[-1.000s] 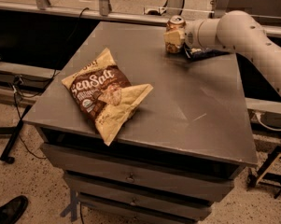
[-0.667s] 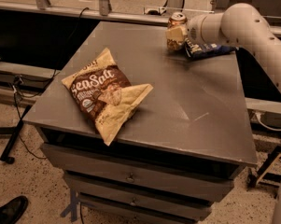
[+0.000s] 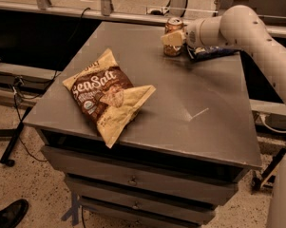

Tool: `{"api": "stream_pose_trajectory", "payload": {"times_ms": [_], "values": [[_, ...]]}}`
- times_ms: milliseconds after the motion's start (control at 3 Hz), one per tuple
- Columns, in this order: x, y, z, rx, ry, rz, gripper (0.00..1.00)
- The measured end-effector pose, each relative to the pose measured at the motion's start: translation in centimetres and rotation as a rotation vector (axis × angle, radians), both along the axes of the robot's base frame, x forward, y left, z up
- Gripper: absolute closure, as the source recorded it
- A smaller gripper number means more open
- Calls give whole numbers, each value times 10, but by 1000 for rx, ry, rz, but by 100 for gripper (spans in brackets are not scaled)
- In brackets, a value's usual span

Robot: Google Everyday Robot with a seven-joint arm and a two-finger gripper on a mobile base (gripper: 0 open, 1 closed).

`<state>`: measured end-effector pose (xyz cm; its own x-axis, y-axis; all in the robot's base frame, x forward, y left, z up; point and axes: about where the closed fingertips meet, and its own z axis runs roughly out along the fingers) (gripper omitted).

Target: Move orange can near blue chip bag

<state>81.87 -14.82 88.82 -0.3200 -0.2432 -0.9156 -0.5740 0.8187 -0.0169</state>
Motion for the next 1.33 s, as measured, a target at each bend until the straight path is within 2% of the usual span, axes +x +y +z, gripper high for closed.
{"api": "stream_pose_trajectory", "payload": {"times_ms": [333,667,1000,1333], "values": [[-3,-5,-6,7,11,-13,0],[-23,-37,-1,8,-12,-66,0],[-66,-89,13,12,-74,-123,0],[-115,-126,45,-23,-184,-150,0]]}}
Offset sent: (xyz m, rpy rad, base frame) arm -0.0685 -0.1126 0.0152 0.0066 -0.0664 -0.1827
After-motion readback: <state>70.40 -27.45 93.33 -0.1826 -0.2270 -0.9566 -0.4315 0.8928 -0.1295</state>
